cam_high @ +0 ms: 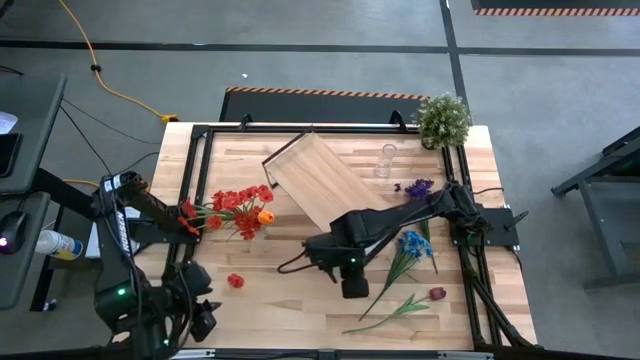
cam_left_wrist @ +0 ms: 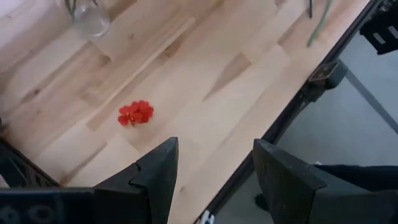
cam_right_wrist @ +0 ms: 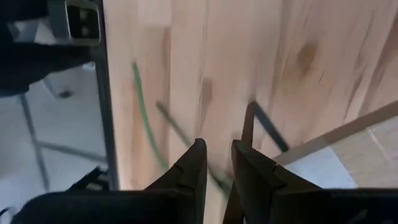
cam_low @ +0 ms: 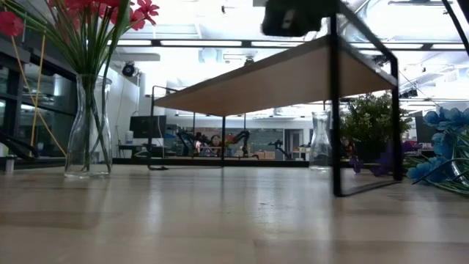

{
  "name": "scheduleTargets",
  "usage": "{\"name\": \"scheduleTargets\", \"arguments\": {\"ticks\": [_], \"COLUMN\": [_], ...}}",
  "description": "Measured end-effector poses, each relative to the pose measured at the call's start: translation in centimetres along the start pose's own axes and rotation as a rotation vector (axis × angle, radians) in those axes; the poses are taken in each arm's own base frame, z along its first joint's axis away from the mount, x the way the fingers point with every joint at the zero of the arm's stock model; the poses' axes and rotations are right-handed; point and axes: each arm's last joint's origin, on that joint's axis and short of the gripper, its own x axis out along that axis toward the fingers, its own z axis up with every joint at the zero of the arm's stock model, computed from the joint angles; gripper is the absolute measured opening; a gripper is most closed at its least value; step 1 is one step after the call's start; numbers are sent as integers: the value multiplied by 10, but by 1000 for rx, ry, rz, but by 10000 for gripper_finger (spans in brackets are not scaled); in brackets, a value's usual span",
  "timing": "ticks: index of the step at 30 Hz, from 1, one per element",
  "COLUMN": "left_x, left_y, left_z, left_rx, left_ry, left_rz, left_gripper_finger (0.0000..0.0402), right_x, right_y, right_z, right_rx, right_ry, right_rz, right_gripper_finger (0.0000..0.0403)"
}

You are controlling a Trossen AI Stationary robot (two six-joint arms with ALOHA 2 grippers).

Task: Pick and place flowers into a vace then onto a shelf
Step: Adjust the shelf

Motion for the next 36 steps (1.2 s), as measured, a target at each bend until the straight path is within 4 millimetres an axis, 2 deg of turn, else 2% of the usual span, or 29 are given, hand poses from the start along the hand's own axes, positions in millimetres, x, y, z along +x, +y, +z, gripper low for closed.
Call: {"name": "scheduleTargets", "arguments": {"ticks": [5, 15, 18, 22, 25, 29, 33, 36], "left_x": [-5, -12, -14, -14, -14, -14, -14, -14], "left_y": [3, 10, 12, 11, 12, 12, 12, 12], "left_z": [-8, -19, -23, -23, -25, -26, -27, -27], "left_rx": [17, 79, 93, 96, 109, 112, 119, 120], "left_ry": [9, 3, 8, 9, 8, 11, 7, 7], "left_rz": [-8, -15, -22, -18, -21, -18, -18, -18], "left_gripper_finger": [239, 239, 239, 239, 239, 239, 239, 239], "right_x": [2, -4, -17, -55, -81, -107, -121, -125], "right_y": [5, 9, 14, 24, 32, 40, 52, 60], "right_z": [-5, 18, 20, 14, 3, -29, -63, -83], "right_rx": [24, 98, 83, 38, 21, 72, 135, 196], "right_ry": [41, -185, -215, -274, -327, -319, -289, -271], "right_rz": [-11, 79, 115, 139, 181, 236, 125, 19], "right_gripper_finger": [67, 67, 67, 67, 67, 67, 67, 67]}}
